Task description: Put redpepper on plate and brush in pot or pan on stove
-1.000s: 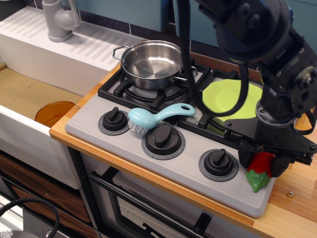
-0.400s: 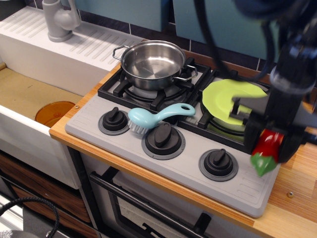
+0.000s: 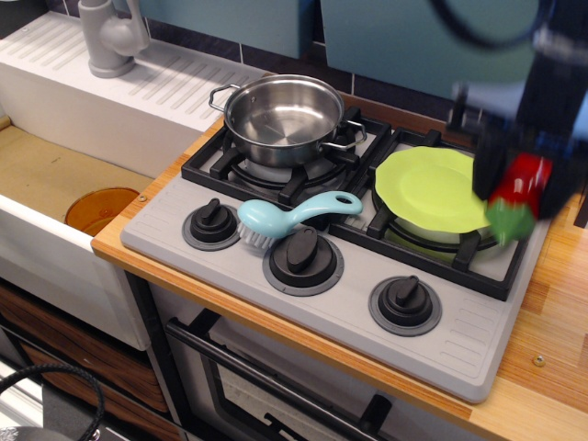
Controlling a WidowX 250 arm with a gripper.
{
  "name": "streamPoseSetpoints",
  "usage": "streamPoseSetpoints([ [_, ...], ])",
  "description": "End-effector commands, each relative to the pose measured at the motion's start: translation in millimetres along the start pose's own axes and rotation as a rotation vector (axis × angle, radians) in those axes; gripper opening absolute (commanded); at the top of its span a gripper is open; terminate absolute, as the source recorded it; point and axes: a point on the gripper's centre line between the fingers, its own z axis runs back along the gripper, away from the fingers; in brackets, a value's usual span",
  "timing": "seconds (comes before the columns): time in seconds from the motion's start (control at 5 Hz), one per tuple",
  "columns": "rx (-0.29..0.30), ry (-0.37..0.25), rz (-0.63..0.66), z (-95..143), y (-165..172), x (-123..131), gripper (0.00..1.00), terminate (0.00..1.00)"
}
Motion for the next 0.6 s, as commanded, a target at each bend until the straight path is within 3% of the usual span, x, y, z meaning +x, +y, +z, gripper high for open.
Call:
streamPoseSetpoints([
  [0.0,-0.016,-0.075,-0.048,-8,26,45,0.00,0.00],
  [0.4,-0.034,-0.107,-0.059,-35,43,46,0.00,0.00],
])
